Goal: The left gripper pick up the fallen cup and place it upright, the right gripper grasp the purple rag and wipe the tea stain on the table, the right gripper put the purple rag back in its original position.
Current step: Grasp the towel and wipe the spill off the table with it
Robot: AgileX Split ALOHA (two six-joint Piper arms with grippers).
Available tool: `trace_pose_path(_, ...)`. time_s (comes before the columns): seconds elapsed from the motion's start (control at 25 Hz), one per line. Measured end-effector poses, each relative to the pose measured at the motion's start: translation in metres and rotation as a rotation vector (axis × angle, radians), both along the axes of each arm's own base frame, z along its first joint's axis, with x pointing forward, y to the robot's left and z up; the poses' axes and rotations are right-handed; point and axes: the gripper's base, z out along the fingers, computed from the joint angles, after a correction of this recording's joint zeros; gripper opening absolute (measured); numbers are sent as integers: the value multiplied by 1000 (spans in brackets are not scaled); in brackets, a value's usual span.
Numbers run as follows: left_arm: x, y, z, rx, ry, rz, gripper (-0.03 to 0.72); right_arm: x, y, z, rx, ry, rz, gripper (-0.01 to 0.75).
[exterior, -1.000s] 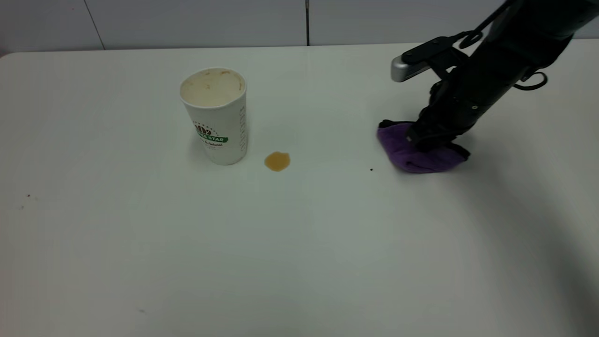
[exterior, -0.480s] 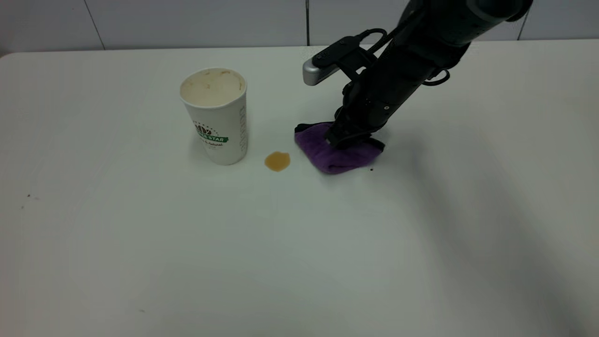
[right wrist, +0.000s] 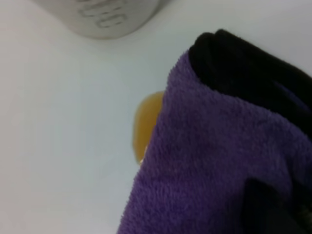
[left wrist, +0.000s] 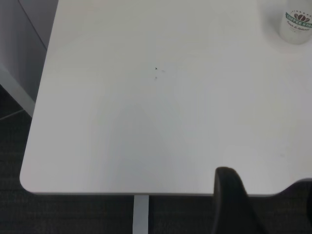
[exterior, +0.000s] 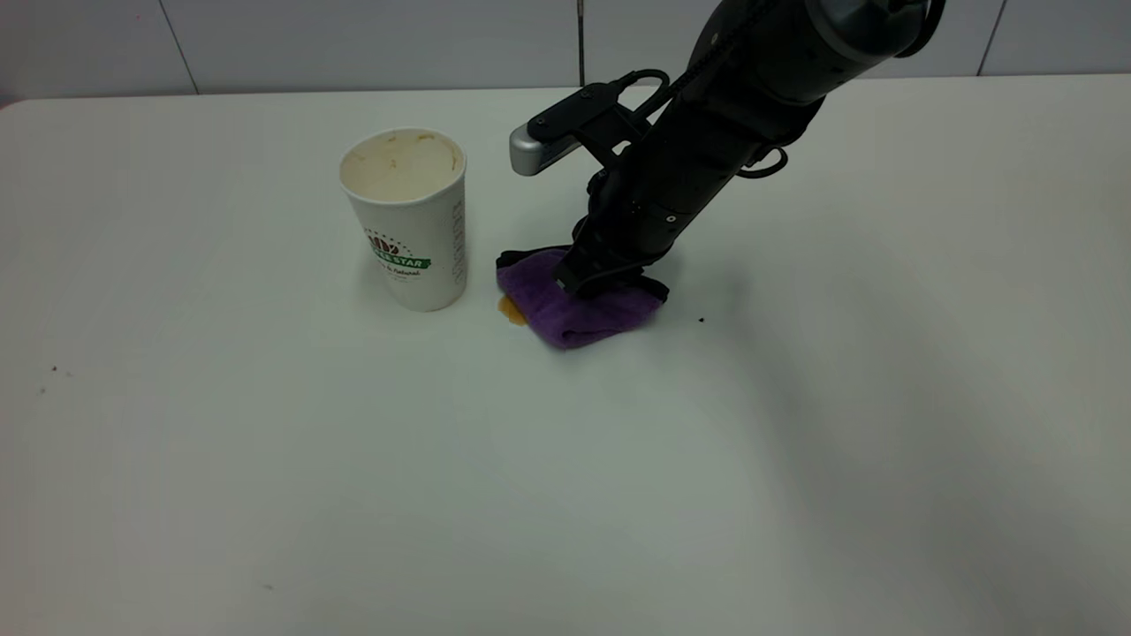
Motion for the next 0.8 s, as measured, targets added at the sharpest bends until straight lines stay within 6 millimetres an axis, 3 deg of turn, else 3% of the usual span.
trace_pose_path(0.48,0,0,0,0,0,0,414,-18,11,-2,-7,111,139,44)
trace_pose_path(0.8,0,0,0,0,0,0,414,-33,12,-3,-22,210,323,49)
